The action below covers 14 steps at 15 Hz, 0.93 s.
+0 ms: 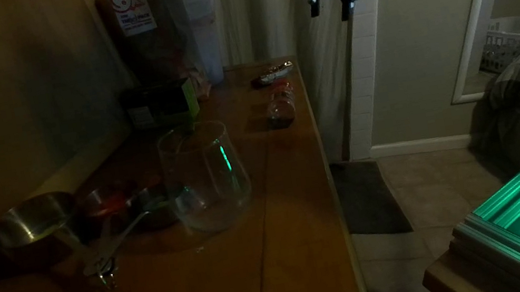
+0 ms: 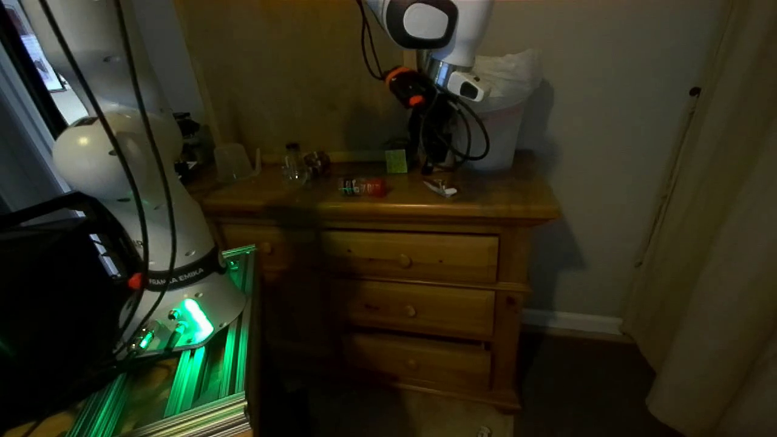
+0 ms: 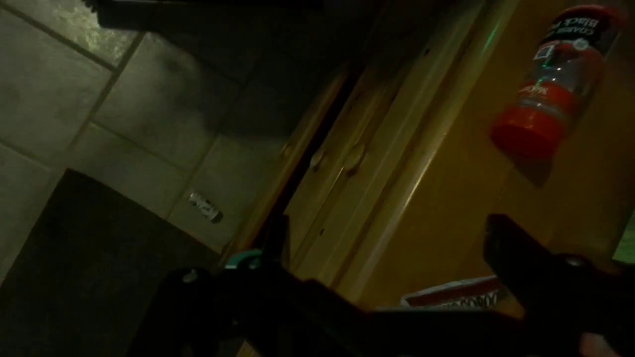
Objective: Put the bottle upright
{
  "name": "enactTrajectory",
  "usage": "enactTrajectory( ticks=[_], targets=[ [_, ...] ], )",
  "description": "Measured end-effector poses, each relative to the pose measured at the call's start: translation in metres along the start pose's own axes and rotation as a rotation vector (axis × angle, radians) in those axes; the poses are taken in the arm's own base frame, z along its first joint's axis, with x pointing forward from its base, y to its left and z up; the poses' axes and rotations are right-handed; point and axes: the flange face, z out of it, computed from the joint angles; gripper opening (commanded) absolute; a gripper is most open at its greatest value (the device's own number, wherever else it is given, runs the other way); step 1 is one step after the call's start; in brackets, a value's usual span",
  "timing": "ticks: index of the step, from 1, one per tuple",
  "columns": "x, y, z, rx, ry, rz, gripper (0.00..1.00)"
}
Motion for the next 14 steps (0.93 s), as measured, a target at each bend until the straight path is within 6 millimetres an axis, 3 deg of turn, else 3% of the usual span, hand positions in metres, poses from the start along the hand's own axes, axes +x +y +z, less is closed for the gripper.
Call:
enactTrajectory(
  ticks=[4, 11, 14],
  targets=[
    [0.022, -0.022, 0.029, -0.005, -0.084, 0.027, 1.0],
    [0.027, -0.024, 0.031, -0.004, -0.091, 0.019, 1.0],
    [0.026, -0.044, 0.041, 0.02, -0.097, 0.003, 1.0]
  ],
)
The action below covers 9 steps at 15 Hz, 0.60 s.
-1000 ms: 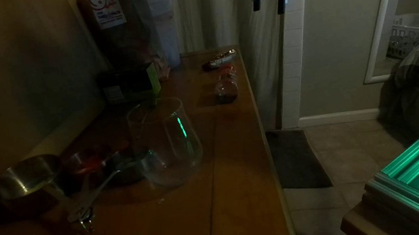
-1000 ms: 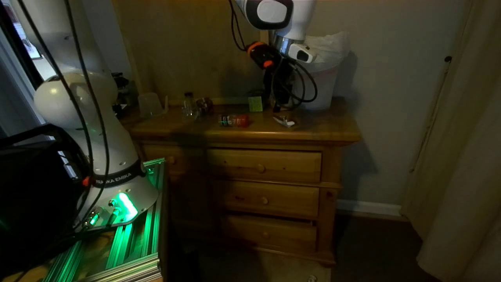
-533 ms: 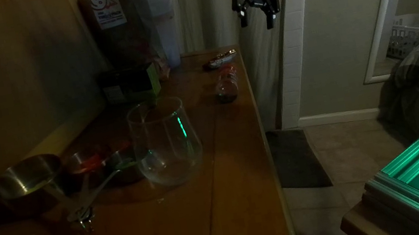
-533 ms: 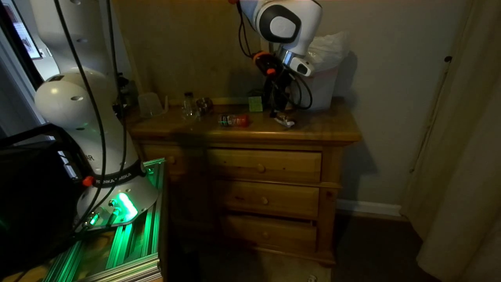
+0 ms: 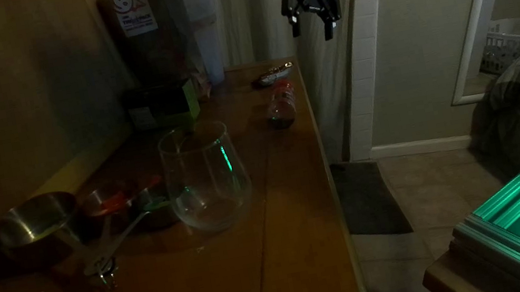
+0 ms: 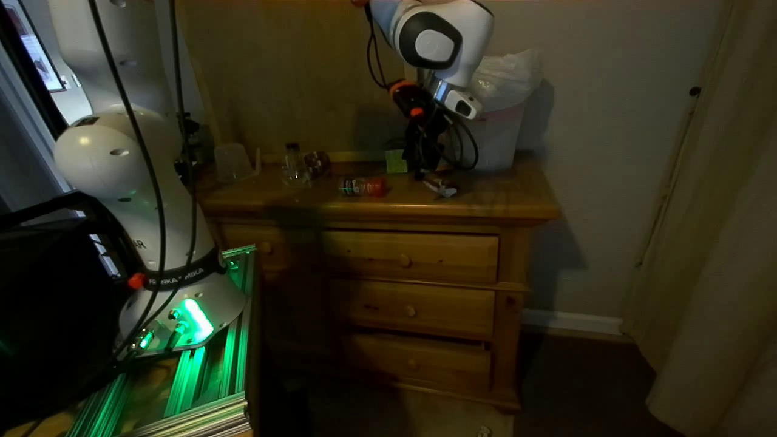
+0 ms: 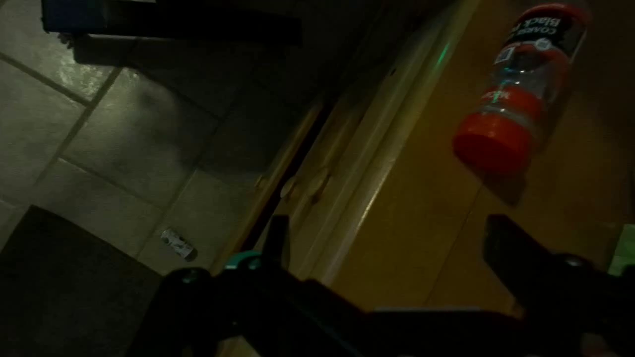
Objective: Put the bottle upright
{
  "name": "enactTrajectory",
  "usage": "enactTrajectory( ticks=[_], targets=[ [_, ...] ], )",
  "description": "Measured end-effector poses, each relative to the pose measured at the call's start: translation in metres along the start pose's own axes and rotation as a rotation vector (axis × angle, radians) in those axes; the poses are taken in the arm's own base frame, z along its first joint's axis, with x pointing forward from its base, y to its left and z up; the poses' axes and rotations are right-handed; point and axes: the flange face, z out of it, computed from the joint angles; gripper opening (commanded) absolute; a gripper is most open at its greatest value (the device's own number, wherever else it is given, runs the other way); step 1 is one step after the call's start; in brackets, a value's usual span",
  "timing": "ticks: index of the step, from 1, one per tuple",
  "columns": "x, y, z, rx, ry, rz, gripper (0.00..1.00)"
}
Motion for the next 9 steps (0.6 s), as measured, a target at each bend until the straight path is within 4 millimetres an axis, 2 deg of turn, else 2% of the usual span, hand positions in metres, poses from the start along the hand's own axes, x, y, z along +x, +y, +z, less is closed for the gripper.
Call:
enactTrajectory(
  ticks=[5, 9],
  targets=[
    [0.002, -0.052, 0.026, 0.048, 0.025, 0.091, 1.0],
    [0.003, -0.067, 0.055, 0.062, 0.049, 0.221, 1.0]
  ],
)
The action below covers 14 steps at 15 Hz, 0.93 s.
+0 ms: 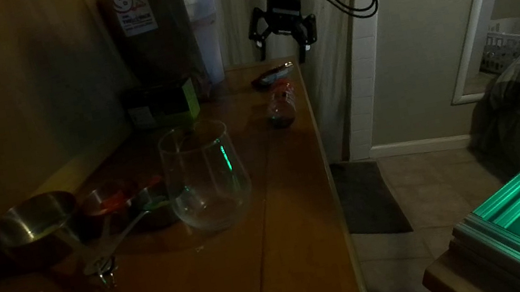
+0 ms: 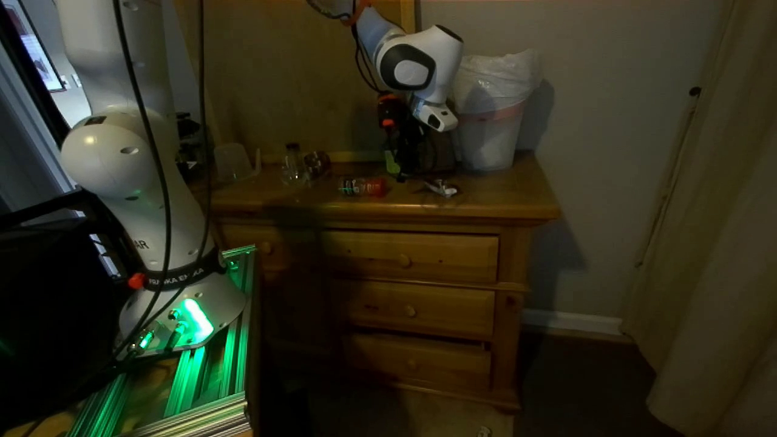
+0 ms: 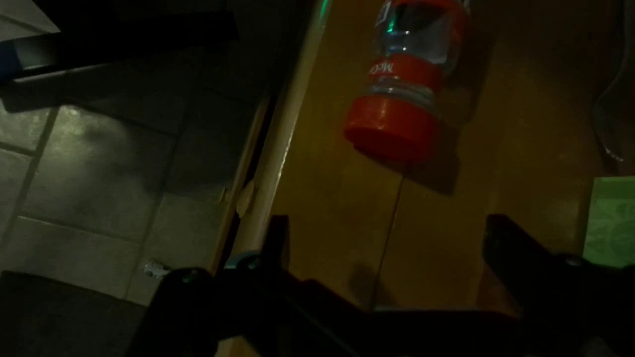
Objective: Put the bottle upright
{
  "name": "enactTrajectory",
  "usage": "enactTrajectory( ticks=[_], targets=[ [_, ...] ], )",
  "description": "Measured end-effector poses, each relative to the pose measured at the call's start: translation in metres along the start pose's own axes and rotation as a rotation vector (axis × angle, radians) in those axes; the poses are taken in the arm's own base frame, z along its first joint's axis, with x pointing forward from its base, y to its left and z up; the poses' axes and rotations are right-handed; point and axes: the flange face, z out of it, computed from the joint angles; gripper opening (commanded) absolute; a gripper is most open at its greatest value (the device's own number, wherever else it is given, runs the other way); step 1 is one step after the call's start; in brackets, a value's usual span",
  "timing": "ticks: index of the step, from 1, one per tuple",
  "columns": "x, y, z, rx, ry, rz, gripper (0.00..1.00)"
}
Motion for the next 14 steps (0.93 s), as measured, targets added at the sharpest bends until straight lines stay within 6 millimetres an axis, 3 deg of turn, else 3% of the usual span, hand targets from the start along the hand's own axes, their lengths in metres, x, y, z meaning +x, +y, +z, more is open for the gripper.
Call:
enactTrajectory(
  ticks=[14],
  targets=[
    [0.001, 0.017, 0.051, 0.142, -0.175, 0.185, 1.0]
  ],
)
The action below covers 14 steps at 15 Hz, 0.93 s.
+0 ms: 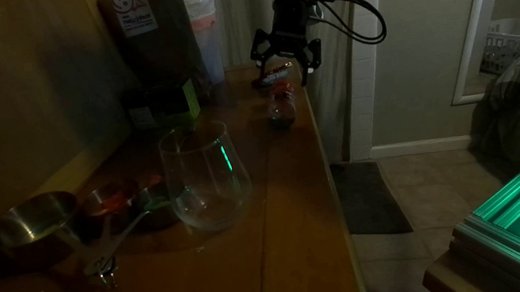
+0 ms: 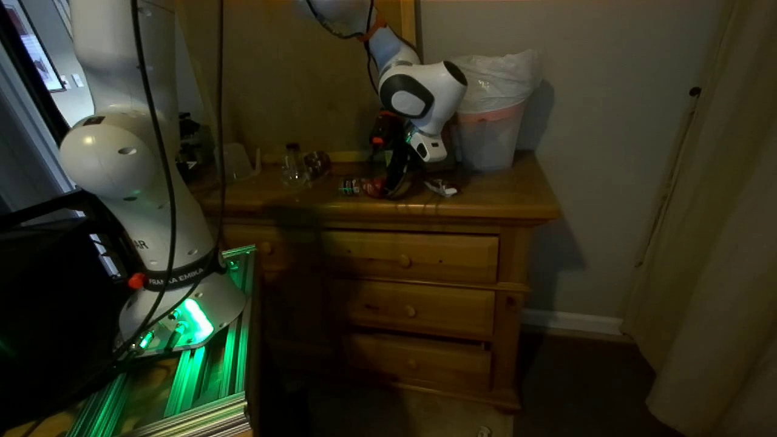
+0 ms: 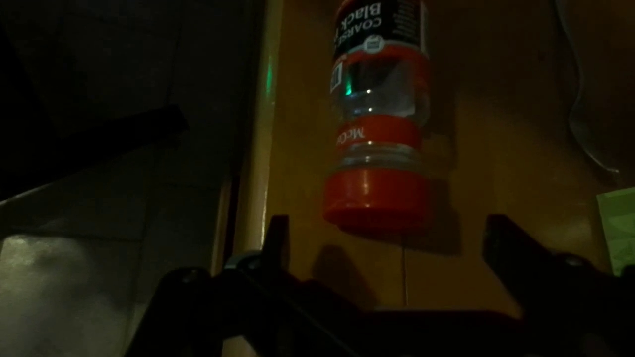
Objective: Put the bottle upright
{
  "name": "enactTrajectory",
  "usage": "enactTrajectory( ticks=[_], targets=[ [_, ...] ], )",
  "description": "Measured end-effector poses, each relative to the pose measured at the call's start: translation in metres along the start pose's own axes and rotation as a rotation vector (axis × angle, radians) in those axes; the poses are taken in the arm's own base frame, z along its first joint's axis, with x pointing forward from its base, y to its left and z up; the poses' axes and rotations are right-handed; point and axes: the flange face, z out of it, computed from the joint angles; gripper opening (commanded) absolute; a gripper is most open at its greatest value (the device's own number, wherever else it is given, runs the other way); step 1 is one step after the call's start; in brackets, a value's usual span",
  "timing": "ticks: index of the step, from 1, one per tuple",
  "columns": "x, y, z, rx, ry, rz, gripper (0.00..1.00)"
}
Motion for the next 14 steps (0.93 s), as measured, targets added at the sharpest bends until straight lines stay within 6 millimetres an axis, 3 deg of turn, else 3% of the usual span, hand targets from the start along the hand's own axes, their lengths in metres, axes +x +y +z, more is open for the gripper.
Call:
enactTrajectory(
  ticks=[2, 3, 8, 14],
  targets=[
    [0.003, 0.003, 0.007, 0.013, -0.035, 0.017, 0.98],
    [0.004, 0.005, 0.009, 0.023, -0.052, 0.023, 0.91],
    [0.005, 0.008, 0.015, 0.066, -0.126, 0.042, 1.0],
    [0.005, 0.012, 0.013, 0.068, -0.199, 0.055, 1.0]
  ],
)
